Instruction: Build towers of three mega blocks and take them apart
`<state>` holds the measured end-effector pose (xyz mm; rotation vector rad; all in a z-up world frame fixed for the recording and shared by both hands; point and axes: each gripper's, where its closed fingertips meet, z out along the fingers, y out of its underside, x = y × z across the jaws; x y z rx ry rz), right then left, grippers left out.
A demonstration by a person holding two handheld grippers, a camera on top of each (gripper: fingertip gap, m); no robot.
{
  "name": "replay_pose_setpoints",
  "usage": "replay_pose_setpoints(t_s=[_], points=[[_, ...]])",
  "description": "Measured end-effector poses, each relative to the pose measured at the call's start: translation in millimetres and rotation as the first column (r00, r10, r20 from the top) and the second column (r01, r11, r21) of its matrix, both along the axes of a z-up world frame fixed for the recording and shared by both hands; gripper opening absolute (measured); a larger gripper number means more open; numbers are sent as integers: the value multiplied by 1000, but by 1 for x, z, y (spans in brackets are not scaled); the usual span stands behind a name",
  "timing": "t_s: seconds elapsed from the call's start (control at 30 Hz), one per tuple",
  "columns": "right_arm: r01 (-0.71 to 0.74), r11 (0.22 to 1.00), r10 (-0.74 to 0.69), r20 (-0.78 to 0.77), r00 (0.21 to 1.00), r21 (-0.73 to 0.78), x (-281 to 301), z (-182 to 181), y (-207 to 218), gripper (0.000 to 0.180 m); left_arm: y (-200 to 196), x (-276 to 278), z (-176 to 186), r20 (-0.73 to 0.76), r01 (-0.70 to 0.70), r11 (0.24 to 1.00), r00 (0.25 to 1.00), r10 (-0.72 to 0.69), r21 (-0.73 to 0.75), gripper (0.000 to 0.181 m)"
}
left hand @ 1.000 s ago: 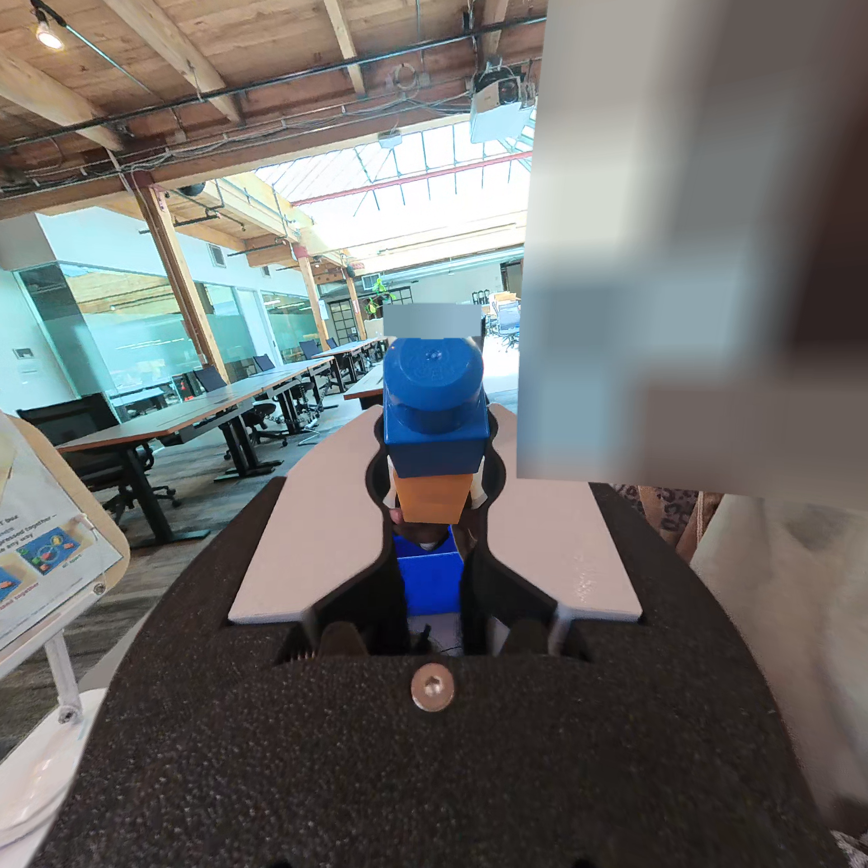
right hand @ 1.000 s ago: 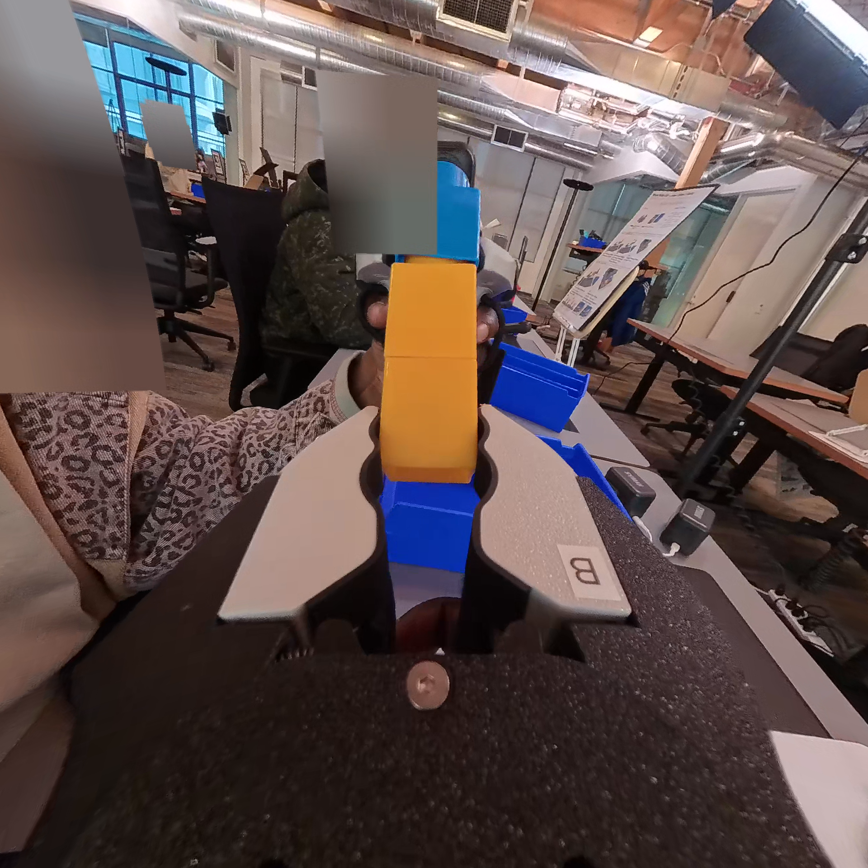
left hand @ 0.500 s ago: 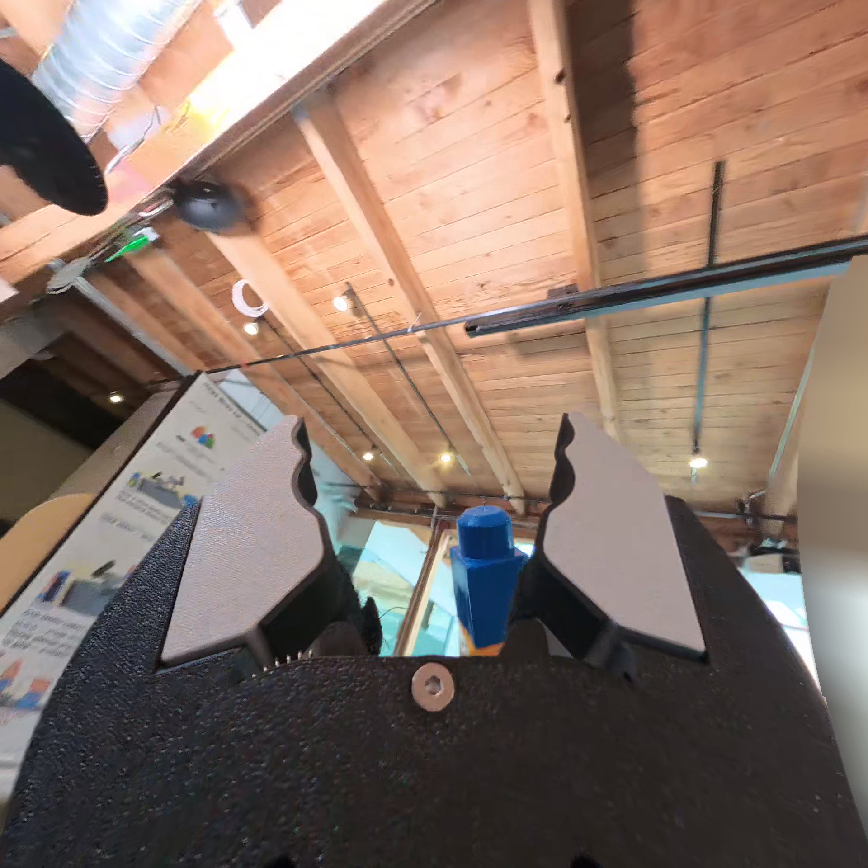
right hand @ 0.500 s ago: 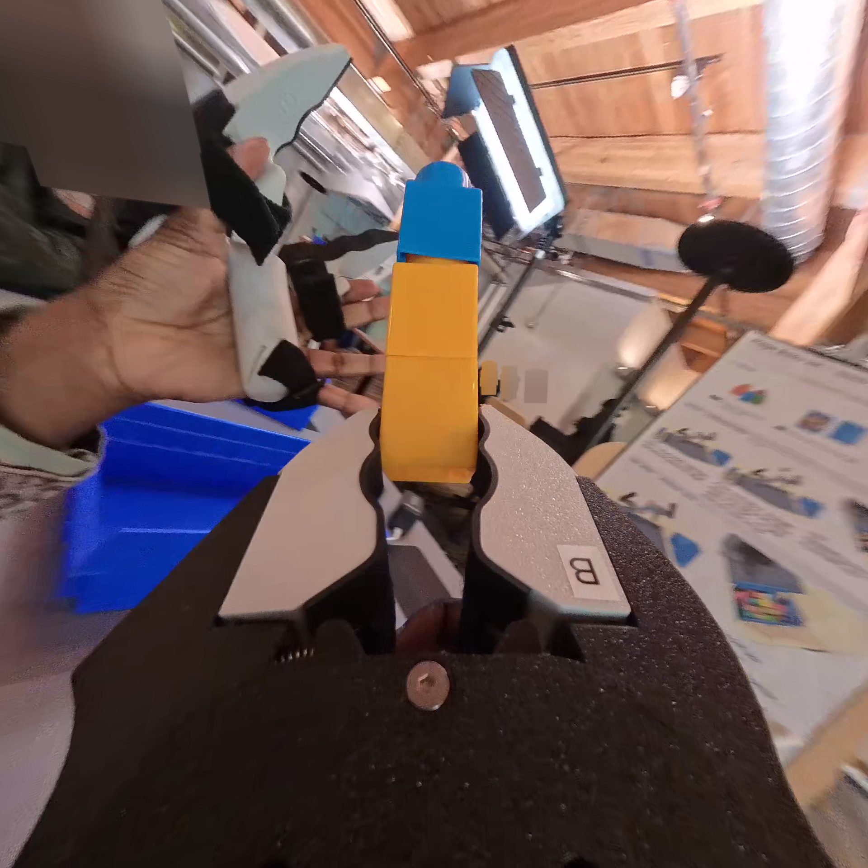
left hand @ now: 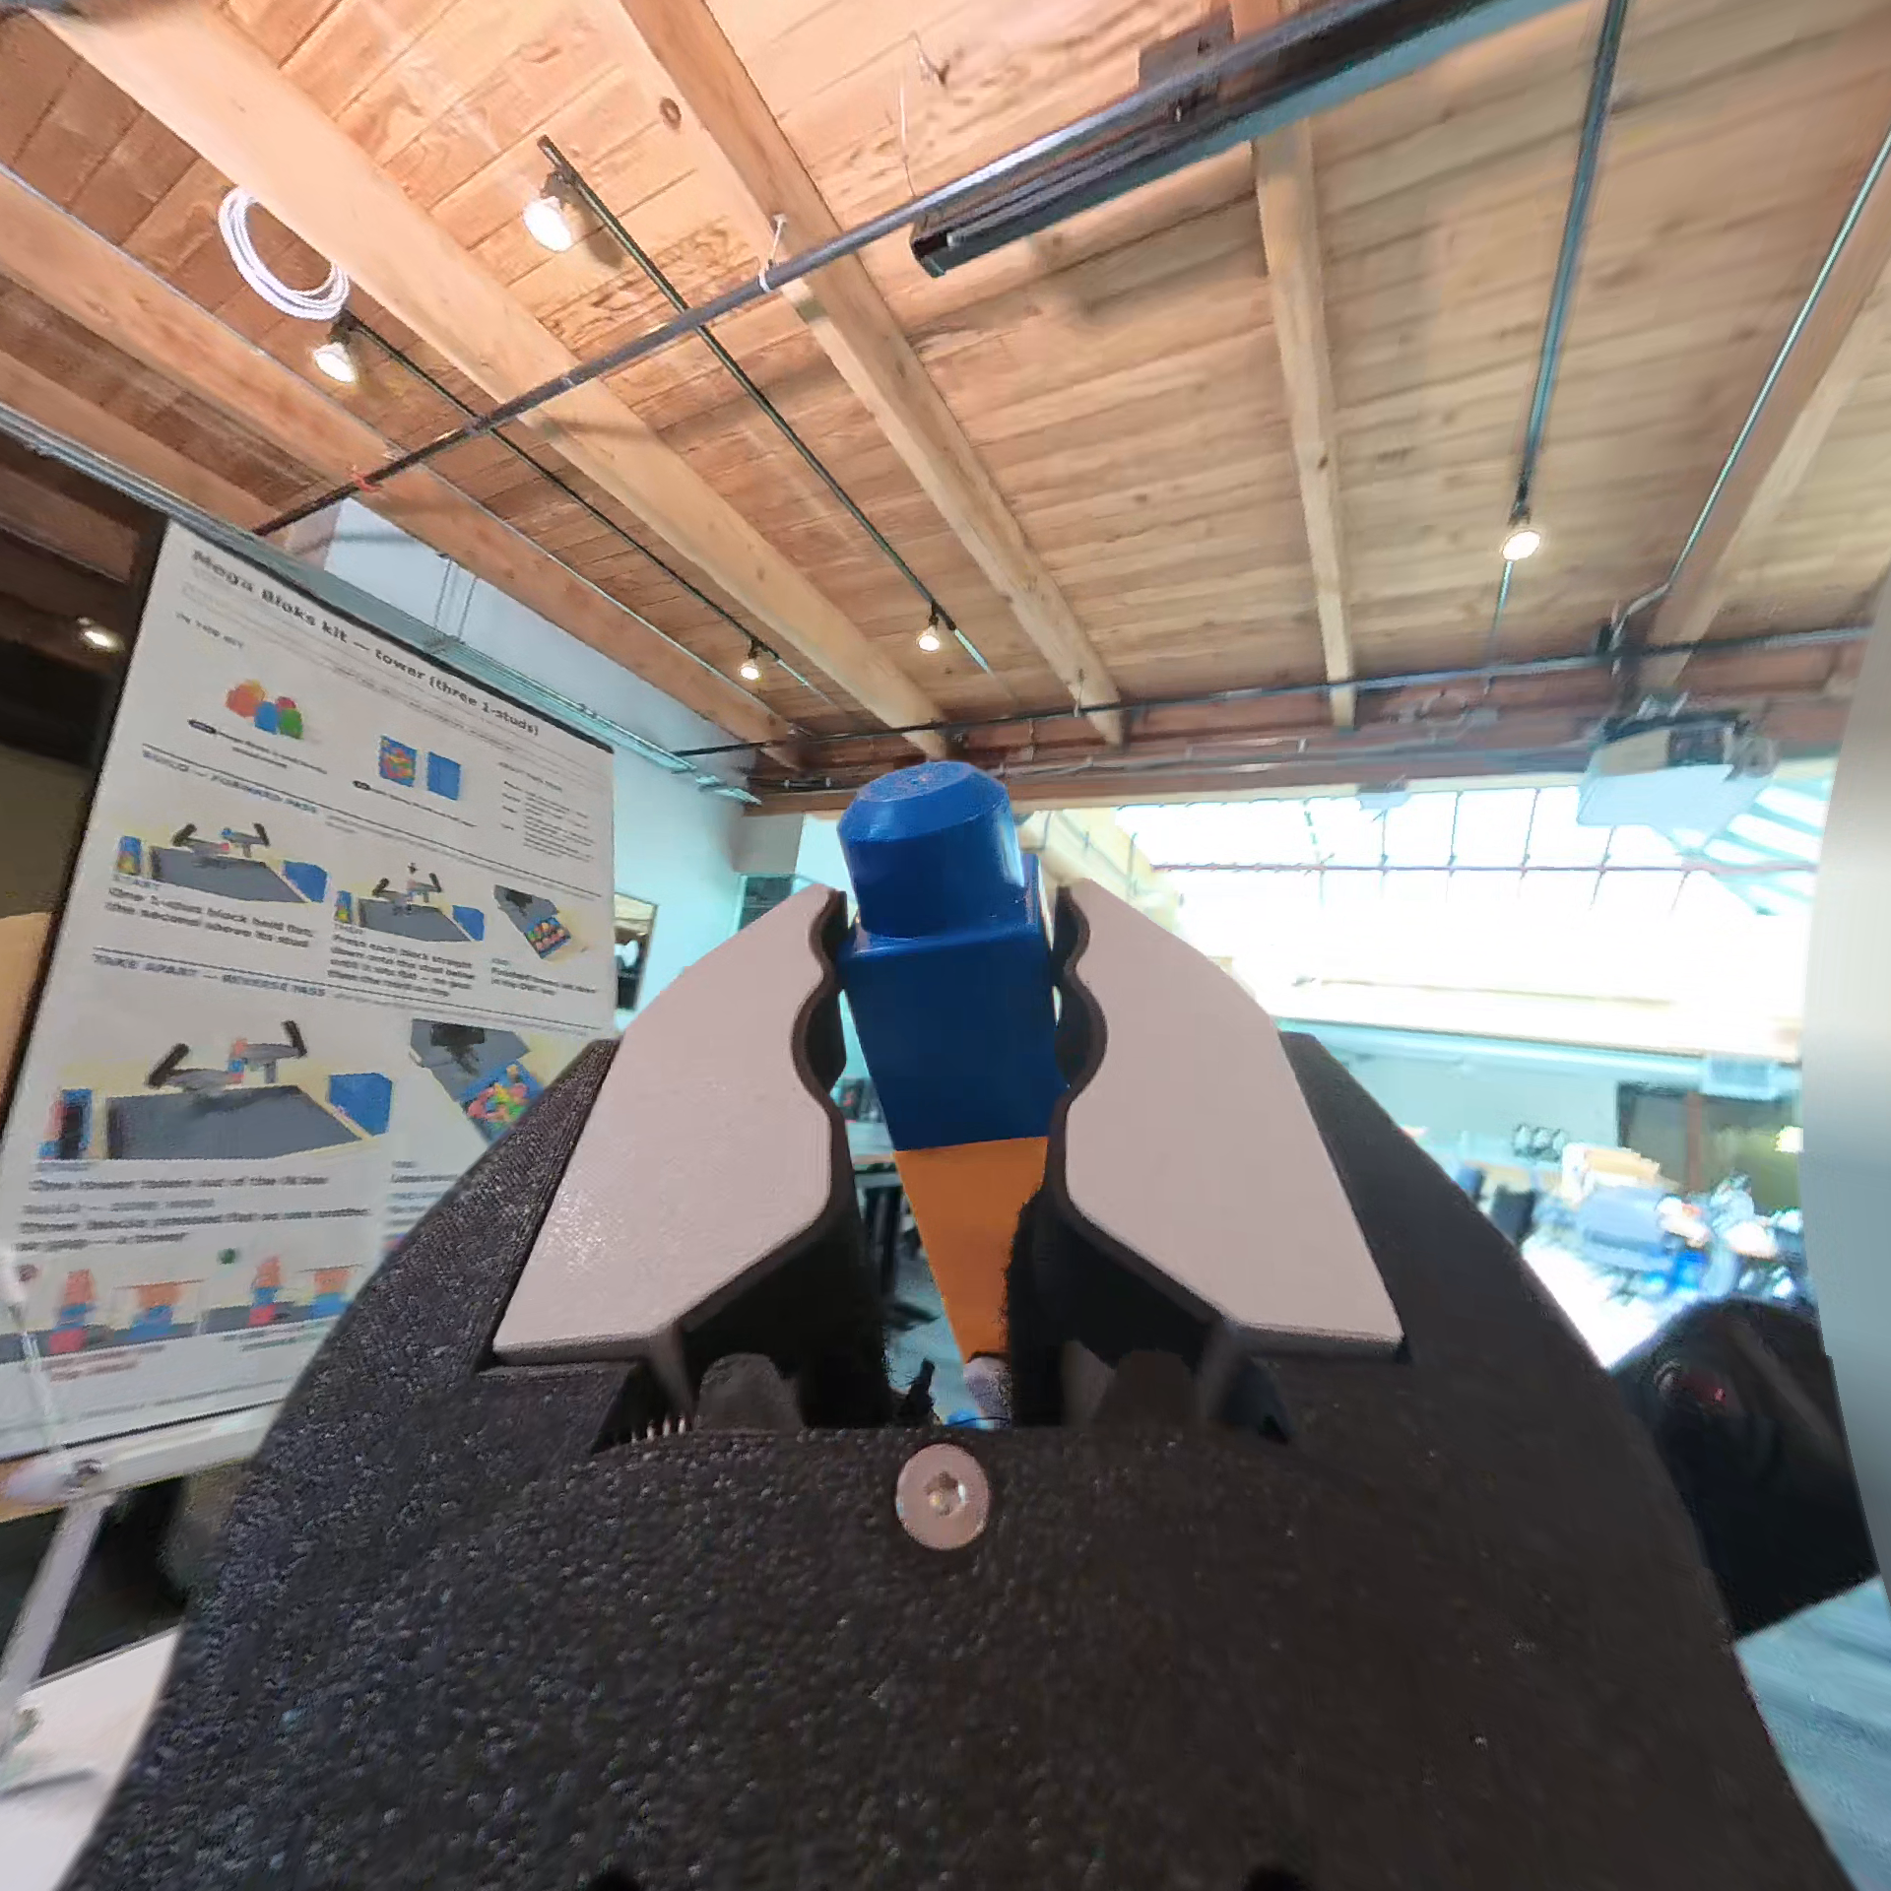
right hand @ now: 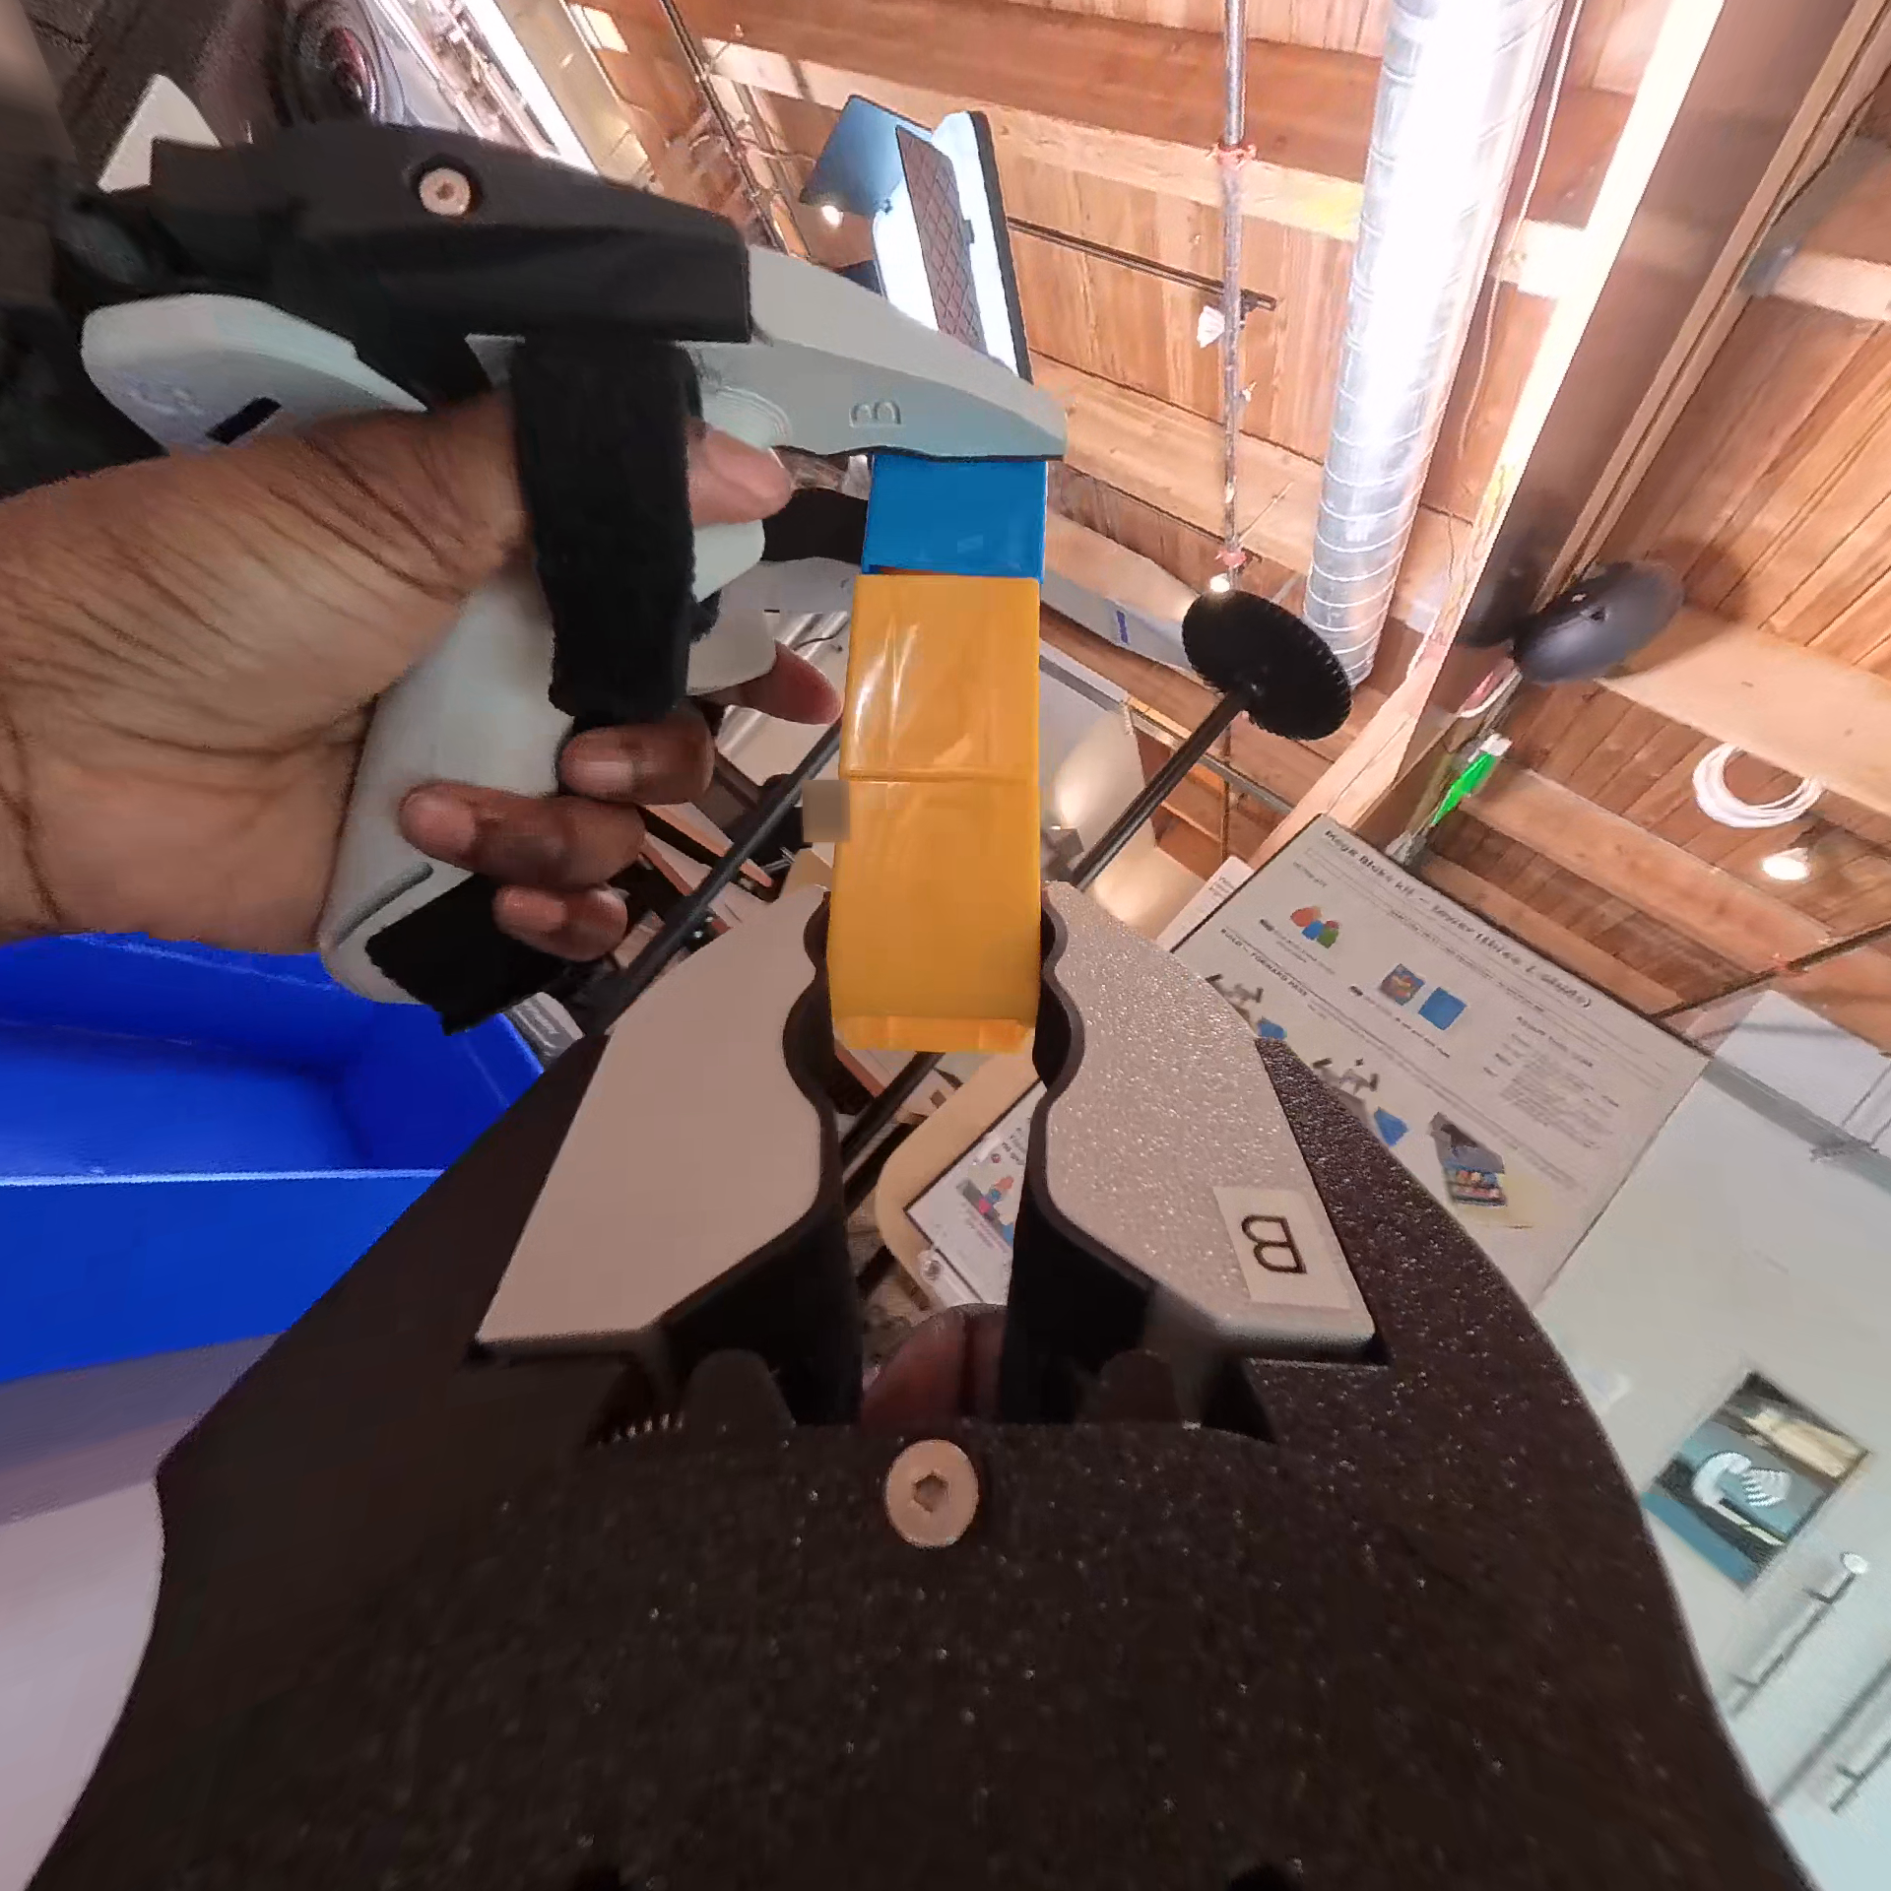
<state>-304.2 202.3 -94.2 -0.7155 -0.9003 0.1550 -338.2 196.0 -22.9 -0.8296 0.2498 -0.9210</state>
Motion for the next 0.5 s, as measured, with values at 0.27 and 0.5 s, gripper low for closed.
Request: replay_pose_setpoints(t_s=[0.27, 0.5], points=[[-83, 994, 81, -30, 996, -75, -4, -2, -2, 35, -1, 2, -2, -73, 7, 1000, 997, -6, 2, 38], [-77, 995, 76, -21, 997, -58, -2, -2, -1, 35, 0, 3, -3, -115, -15, 1000, 993, 13, -16, 38]])
